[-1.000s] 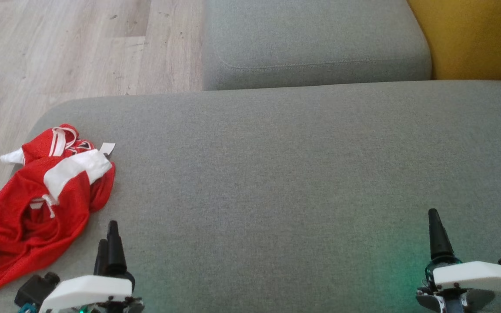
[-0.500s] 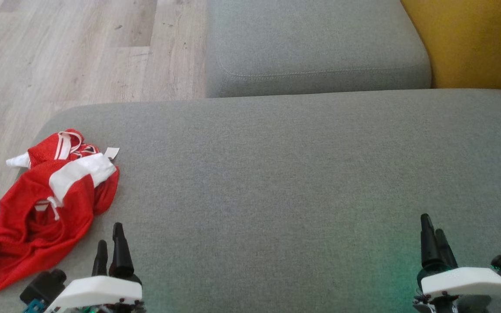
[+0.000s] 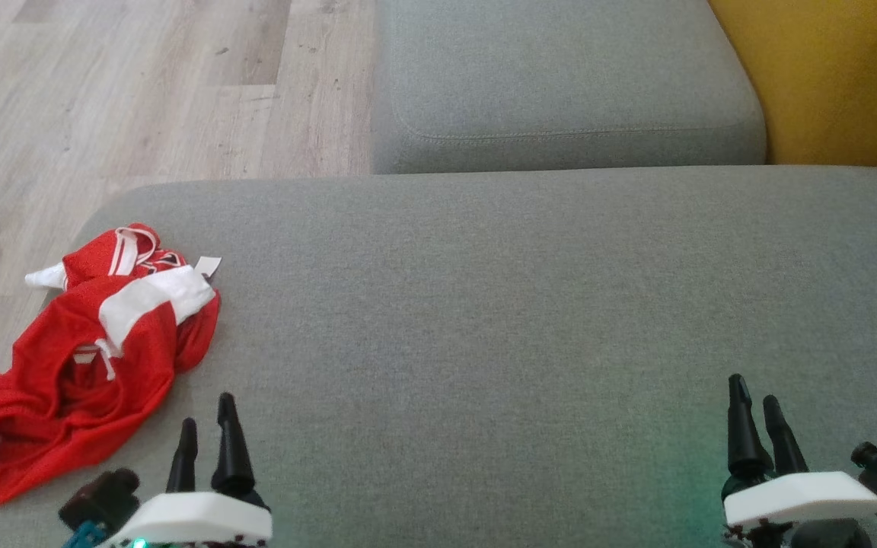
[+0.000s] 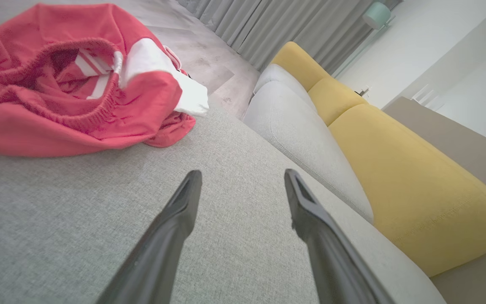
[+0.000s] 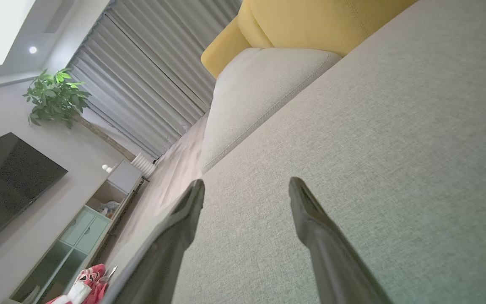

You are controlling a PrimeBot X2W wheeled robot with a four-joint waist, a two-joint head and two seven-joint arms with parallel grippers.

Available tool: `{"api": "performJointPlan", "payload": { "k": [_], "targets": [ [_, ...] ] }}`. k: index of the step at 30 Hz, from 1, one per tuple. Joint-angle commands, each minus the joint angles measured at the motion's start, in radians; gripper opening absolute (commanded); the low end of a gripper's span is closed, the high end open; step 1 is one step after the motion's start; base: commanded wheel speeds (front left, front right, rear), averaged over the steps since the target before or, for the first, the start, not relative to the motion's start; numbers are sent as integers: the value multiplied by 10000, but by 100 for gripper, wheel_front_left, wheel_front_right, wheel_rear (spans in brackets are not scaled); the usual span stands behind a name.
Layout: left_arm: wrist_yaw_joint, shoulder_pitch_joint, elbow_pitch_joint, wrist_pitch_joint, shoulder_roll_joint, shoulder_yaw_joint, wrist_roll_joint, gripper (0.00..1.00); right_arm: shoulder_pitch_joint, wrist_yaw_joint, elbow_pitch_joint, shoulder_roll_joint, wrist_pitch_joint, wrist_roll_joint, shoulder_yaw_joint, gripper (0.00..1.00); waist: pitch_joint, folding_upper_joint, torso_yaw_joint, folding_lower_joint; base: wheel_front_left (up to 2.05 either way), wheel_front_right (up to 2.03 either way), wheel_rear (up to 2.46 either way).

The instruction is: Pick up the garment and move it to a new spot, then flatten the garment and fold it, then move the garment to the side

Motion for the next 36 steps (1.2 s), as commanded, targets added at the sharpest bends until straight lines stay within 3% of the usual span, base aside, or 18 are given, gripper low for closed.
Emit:
{"api": "performJointPlan", "payload": {
  "k": [1, 36],
  "targets": [
    [31, -377, -397, -155, 53, 39, 303, 100, -130, 47, -408, -59, -176, -332, 204, 100, -7, -1, 16, -1, 0, 0, 0],
    [538, -228, 399, -1195, 72, -641, 4791, 100, 219, 70, -336, -83, -1208, -4803, 884, 100, -629, -1, 69, -1, 0, 0, 0]
  ]
}}
